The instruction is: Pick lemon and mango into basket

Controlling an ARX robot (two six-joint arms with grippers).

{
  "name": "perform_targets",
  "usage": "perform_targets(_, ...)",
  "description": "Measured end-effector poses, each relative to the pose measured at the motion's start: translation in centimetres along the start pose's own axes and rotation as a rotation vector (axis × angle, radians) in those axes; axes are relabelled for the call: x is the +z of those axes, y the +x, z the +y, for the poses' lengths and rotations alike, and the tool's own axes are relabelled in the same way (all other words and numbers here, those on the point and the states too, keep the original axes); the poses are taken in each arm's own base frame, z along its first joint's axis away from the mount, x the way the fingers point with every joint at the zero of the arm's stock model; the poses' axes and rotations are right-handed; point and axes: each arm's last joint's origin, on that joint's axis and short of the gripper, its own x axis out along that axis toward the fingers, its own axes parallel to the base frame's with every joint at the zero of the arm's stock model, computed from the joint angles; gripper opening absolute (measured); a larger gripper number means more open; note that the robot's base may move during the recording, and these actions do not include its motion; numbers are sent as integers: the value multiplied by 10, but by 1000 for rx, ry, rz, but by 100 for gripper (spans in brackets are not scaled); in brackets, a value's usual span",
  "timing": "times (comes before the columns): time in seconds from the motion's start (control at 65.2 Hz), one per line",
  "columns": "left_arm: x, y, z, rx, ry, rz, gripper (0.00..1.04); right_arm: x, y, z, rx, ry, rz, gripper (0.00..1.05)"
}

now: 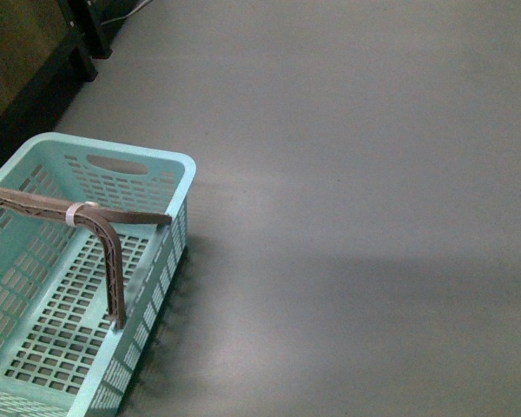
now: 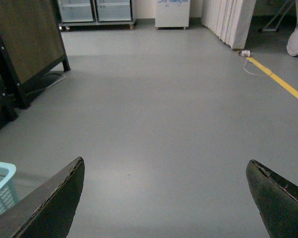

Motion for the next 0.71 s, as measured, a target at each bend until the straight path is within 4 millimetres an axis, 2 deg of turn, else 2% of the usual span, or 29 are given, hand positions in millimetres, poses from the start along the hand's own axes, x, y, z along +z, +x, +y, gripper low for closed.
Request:
perform_targets(0.184, 6, 58, -2, 81, -33, 35, 98, 0, 0, 0, 1, 0, 0, 96)
perform_targets(0.368, -1, 105, -16, 102, -49, 86, 98, 0, 0, 0, 0, 0, 0, 96)
perform_targets(0.567, -12, 141, -36, 84, -67, 115, 98, 0, 0, 0, 0, 0, 0, 96)
perform_targets(0.705, -14, 156, -51, 53, -69, 122, 98, 0, 0, 0, 0, 0, 0, 96)
